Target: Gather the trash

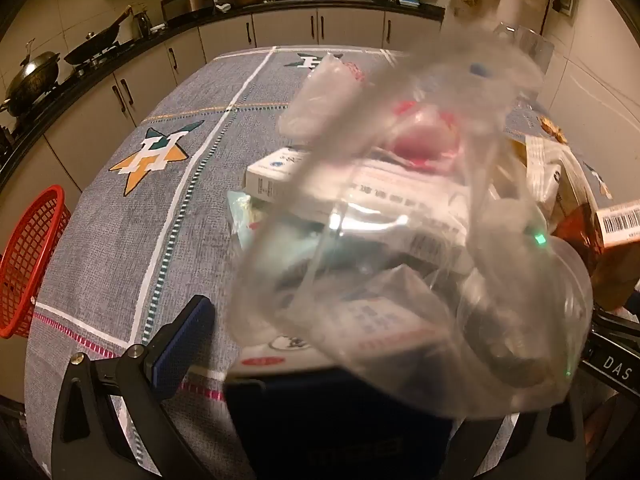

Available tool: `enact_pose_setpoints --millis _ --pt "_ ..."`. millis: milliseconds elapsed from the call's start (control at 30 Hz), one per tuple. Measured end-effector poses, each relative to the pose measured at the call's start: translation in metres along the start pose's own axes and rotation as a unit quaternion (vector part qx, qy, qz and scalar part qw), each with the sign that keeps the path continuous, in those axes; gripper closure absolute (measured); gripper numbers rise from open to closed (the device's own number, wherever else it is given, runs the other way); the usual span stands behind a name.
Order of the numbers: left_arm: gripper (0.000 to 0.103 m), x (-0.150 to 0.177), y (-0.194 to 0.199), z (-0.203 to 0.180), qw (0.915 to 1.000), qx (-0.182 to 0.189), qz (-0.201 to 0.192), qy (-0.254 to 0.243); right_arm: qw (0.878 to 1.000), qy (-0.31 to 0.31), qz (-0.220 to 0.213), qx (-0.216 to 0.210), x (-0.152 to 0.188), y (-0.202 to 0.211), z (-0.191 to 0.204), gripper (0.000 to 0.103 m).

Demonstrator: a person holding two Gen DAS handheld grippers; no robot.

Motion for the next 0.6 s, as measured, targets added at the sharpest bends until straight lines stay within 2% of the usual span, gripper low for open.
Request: enact_pose_setpoints --millis 67,233,267,367,433,500,600 --pt "0.0 0.004 0.003 0.001 1.0 0.002 0.005 -0.001 1.0 0.01 0.009 -0.008 0.006 0.005 0.002 0.0" --pt "0.0 0.044 0.036 0.008 0.9996 0.006 -0.028 -0.006 0.999 0.017 0.011 -0.031 0.028 0.028 -0.003 0.0" --pt "0.0 0.041 0.045 0.01 0.9993 0.003 -0.035 -0.009 0.999 0.018 0.006 -0.035 0.032 0.035 -0.005 0.0" --pt "0.0 0.054 0.074 0.018 0.9967 0.002 -0.081 -0.009 0.999 0.017 -0.007 -0.036 0.052 0.054 -0.008 0.0" --pt "0.0 0.054 0.092 0.01 0.994 -0.002 -0.109 -0.007 0.999 0.009 -0.013 -0.036 0.056 0.067 -0.004 0.0" --pt "0.0 0.057 0.106 0.017 0.9913 0.006 -0.132 -0.003 0.999 0.004 -0.031 -0.039 0.064 0.082 -0.006 0.001" --pt "0.0 0.065 0.121 0.025 0.9873 0.013 -0.159 -0.001 0.995 0.014 -0.094 -0.022 0.076 0.114 -0.004 0.002"
Point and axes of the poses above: each gripper's, at about its wrist camera, not at the fingertips, and y roughly against the way its jaws point, z to its left, x to its underside, the point moved 2 cm from there along -y, roughly the way its jaws point
